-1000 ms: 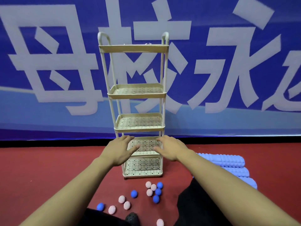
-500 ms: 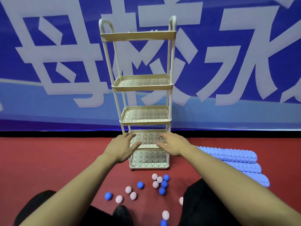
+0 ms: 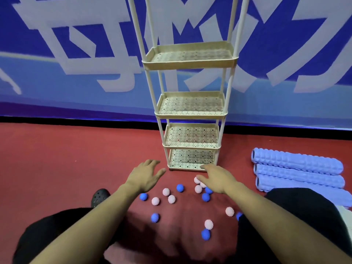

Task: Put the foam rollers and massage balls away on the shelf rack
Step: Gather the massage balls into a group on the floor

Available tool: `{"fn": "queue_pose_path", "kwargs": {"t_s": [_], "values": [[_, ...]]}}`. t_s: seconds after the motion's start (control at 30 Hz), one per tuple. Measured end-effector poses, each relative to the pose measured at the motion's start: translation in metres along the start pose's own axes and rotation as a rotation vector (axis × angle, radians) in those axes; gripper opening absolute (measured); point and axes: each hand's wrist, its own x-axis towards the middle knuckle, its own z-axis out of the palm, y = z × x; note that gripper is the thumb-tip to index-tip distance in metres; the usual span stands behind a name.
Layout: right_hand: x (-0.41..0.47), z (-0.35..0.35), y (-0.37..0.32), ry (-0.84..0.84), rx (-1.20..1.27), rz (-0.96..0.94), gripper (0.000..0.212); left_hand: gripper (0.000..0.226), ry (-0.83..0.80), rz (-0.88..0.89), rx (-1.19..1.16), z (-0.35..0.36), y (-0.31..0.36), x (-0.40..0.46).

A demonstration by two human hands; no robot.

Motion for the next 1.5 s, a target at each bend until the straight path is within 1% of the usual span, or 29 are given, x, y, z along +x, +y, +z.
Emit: {"fn": "queue_pose_path", "kwargs": {"t_s": [0.2,0.37,0.47,0.6,0.73,0.8,0.83,0.93,1.03,1.1,1.17,1.23,1.3,1.4,1.5], "values": [[0.04,0.072,0.009,-0.048,0.039,0.018,0.063,0.063,-0.146,-0.134,-0.142,0.086,-0.042,0.047],[0.094,0.139,0.019,-0.223,0.047,0.072,0.067,0.059,-0.288,-0.279,-0.278,0.175,-0.067,0.085],[0.121,0.178,0.025,-0.293,0.084,0.112,0.068,0.054,-0.373,-0.339,-0.303,0.223,-0.085,0.1],[0.142,0.224,0.043,-0.365,0.076,0.17,0.069,0.052,-0.457,-0.341,-0.293,0.277,-0.101,0.116],[0.15,0.26,0.068,-0.388,0.155,0.25,0.07,0.056,-0.435,-0.28,-0.293,0.314,-0.097,0.131],[0.152,0.274,0.077,-0.355,0.23,0.326,0.072,0.06,-0.403,-0.259,-0.227,0.328,-0.091,0.138],[0.152,0.279,0.082,-0.311,0.273,0.376,0.073,0.06,-0.386,-0.253,-0.185,0.335,-0.088,0.142],[0.154,0.288,0.095,-0.174,0.354,0.493,0.076,0.054,-0.371,-0.273,-0.112,0.351,-0.082,0.153],[0.163,0.29,0.108,-0.092,0.393,0.566,0.078,0.049,-0.359,-0.273,-0.068,0.361,-0.082,0.159],[0.172,0.291,0.115,-0.053,0.427,0.596,0.078,0.049,-0.315,-0.251,-0.067,0.363,-0.082,0.158],[0.18,0.294,0.12,-0.029,0.462,0.618,0.076,0.051,-0.271,-0.212,-0.114,0.363,-0.076,0.158],[0.185,0.299,0.125,0.001,0.51,0.659,0.072,0.051,-0.287,-0.199,-0.185,0.364,-0.061,0.164],[0.189,0.303,0.128,0.035,0.574,0.712,0.068,0.049,-0.294,-0.246,-0.303,0.369,-0.038,0.176],[0.196,0.308,0.132,0.043,0.653,0.792,0.059,0.05,-0.296,-0.449,-0.522,0.377,-0.003,0.197],[0.203,0.312,0.138,0.064,0.68,0.872,0.053,0.046,-0.351,-0.566,-0.534,0.389,0.017,0.207]]}}
